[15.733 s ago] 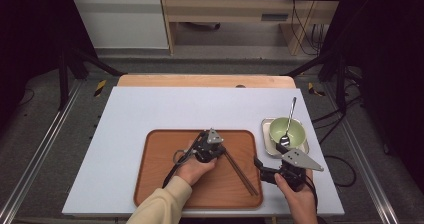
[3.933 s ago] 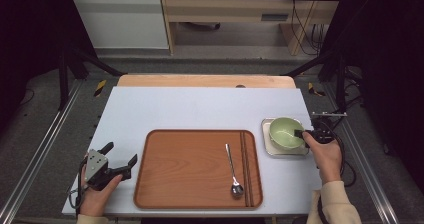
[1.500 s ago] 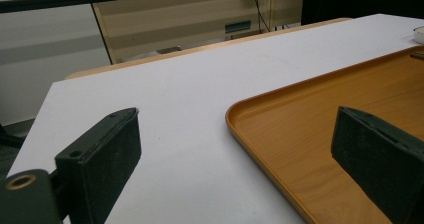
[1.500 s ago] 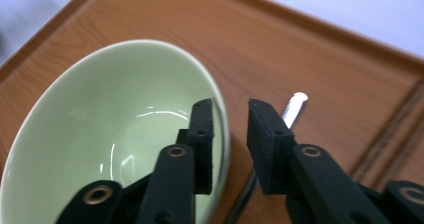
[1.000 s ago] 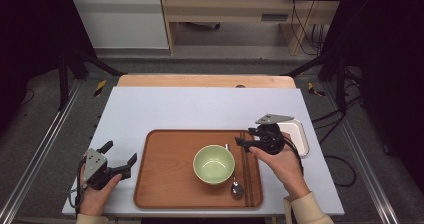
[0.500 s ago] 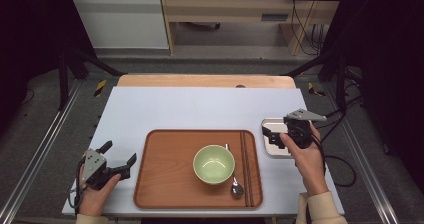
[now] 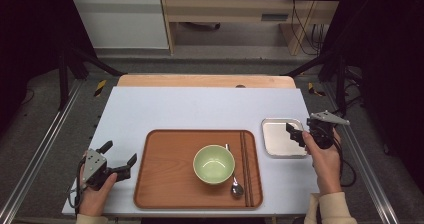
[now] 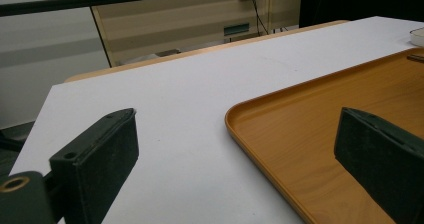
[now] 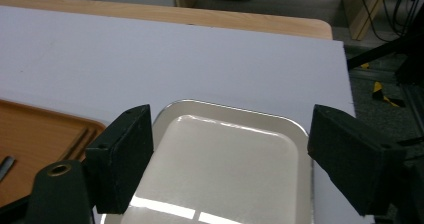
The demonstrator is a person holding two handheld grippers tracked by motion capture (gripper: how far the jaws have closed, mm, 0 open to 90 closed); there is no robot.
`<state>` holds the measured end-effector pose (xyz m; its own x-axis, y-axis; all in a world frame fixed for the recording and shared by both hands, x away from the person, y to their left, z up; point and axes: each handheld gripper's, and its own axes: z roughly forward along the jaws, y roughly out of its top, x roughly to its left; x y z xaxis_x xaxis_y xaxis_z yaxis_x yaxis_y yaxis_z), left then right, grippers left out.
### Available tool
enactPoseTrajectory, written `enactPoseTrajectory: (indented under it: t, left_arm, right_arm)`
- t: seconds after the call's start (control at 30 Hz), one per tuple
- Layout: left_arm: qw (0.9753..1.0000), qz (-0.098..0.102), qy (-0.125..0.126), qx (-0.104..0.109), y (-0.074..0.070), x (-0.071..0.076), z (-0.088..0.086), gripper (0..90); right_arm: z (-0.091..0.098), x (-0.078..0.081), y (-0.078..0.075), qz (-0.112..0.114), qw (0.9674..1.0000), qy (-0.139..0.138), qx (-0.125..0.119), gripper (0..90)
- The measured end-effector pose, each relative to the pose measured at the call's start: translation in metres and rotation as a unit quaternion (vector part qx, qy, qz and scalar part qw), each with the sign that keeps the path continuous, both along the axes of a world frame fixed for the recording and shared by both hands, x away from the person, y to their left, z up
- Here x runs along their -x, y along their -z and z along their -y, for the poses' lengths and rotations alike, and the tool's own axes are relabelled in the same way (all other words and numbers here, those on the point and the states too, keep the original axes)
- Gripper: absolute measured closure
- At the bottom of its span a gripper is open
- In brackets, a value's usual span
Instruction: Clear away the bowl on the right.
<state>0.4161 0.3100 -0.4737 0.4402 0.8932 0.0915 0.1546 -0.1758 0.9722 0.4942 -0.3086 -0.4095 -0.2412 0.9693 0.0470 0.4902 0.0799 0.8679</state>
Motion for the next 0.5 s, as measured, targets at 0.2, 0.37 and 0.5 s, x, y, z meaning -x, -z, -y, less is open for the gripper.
enactPoseTrajectory:
  t: [0.2, 0.37, 0.5]
  left_arm:
    - [1.0, -0.001, 0.001, -0.001, 0.0, 0.0, 0.0, 3.6]
    - [1.0, -0.001, 0.0, -0.001, 0.0, 0.0, 0.0, 3.5]
    - [1.0, -0.001, 0.0, -0.001, 0.0, 0.0, 0.001, 3.6]
  right_arm:
    - [0.016, 0.0, 0.006, -0.01, 0.9998, 0.016, 0.01, 23.7]
    - [0.028, -0.001, 0.012, -0.029, 0.9986, 0.044, 0.005, 22.8]
    - [0.037, 0.0, 0.015, -0.041, 0.998, 0.048, -0.012, 21.7]
